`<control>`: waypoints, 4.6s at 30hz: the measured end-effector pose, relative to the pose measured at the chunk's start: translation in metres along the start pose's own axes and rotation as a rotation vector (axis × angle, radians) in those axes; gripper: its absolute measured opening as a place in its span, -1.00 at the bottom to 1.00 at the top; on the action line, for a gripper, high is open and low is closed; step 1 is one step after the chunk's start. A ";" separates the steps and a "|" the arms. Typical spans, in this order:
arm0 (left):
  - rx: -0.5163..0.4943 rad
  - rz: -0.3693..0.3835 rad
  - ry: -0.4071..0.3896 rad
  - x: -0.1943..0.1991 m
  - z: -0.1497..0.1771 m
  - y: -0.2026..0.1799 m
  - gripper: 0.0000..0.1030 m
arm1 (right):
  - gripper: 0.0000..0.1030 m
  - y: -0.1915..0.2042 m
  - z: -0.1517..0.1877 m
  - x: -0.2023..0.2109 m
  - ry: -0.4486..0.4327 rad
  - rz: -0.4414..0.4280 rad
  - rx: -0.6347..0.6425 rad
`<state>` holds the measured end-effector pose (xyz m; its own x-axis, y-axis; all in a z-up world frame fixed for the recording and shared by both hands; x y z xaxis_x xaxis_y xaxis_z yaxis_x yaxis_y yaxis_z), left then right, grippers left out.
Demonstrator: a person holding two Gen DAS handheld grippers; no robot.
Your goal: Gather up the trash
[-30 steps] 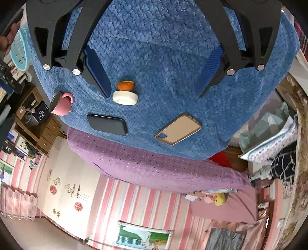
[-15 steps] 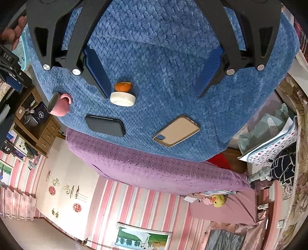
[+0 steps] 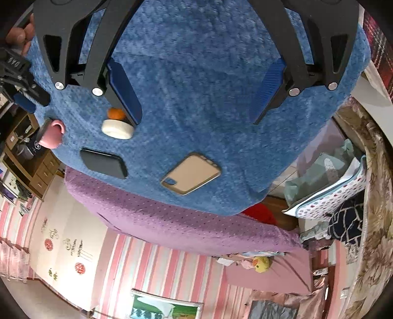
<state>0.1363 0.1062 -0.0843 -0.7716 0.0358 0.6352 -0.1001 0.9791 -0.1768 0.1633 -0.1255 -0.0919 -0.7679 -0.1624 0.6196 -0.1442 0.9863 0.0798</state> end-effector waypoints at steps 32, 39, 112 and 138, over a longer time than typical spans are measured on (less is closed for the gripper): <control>-0.024 -0.016 0.056 -0.052 -0.018 0.009 0.67 | 0.19 0.057 -0.027 -0.113 0.073 -0.016 0.091; -0.070 0.041 0.088 -0.069 -0.008 -0.047 0.67 | 0.19 -0.017 -0.047 -0.065 -0.013 0.093 0.044; -0.543 0.699 0.068 0.121 0.146 -0.509 -0.61 | 0.20 -0.363 0.039 0.315 -0.293 0.483 -0.296; -0.278 0.211 -0.113 0.070 0.040 -0.216 0.89 | 0.77 -0.301 0.013 0.258 -0.314 0.434 -0.269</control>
<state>0.0785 -0.1104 -0.0313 -0.8232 0.2354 0.5167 0.2311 0.9701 -0.0737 0.0008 -0.4643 0.0342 -0.8749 0.2966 0.3828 0.3553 0.9303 0.0912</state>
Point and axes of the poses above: each gripper's, at about its wrist camera, not at the fingertips, and x roughly against the way its jaws point, y to its left, z to its underside, the point moved 9 cm from there along -x, roughly the way its jaws point, and after that the axes turned 1 degree about y, right-handed, at the moved point
